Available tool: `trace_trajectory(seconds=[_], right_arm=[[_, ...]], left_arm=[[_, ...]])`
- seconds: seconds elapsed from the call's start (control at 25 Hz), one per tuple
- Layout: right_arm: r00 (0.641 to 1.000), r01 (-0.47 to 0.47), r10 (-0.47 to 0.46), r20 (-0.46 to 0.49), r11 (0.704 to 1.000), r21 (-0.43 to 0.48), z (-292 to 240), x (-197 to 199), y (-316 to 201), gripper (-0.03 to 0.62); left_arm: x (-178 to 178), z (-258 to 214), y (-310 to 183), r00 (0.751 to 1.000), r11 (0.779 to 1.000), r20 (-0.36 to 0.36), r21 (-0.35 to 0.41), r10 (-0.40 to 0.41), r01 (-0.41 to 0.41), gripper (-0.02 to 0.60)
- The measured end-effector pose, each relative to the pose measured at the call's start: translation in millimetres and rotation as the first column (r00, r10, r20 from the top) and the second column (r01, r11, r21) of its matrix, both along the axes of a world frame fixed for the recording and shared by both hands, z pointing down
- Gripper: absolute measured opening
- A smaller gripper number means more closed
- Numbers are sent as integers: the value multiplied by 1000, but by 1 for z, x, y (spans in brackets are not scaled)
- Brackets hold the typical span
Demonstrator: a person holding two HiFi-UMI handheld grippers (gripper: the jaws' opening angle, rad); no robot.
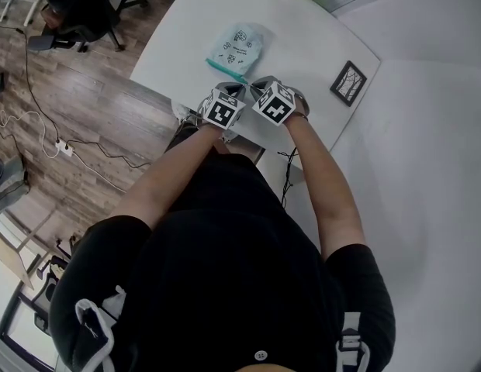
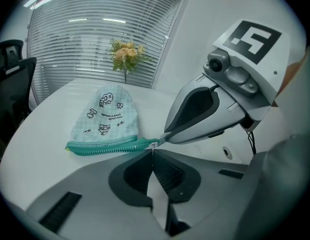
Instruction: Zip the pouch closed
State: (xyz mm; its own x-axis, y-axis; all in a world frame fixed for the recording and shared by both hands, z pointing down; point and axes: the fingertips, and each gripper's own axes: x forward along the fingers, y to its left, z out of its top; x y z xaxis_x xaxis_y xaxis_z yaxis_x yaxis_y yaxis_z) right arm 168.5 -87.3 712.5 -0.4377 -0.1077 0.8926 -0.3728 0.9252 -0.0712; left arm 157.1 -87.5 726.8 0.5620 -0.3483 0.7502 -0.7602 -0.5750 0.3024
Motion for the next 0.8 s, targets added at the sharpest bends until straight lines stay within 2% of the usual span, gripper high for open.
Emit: trace_trajectory(seconds=[0.52,0.8], right_arm=[[1000,-9,10,-26,1000,24,-5,13,-4,18],[999,-13,14,-51,999,30,-2,17,-3,17]], left_arm=[[-2,-3,-8,1000,1000,-3,0,-2,2,9],[-5,1,-6,1000,999,6,-30,-24,24,9]])
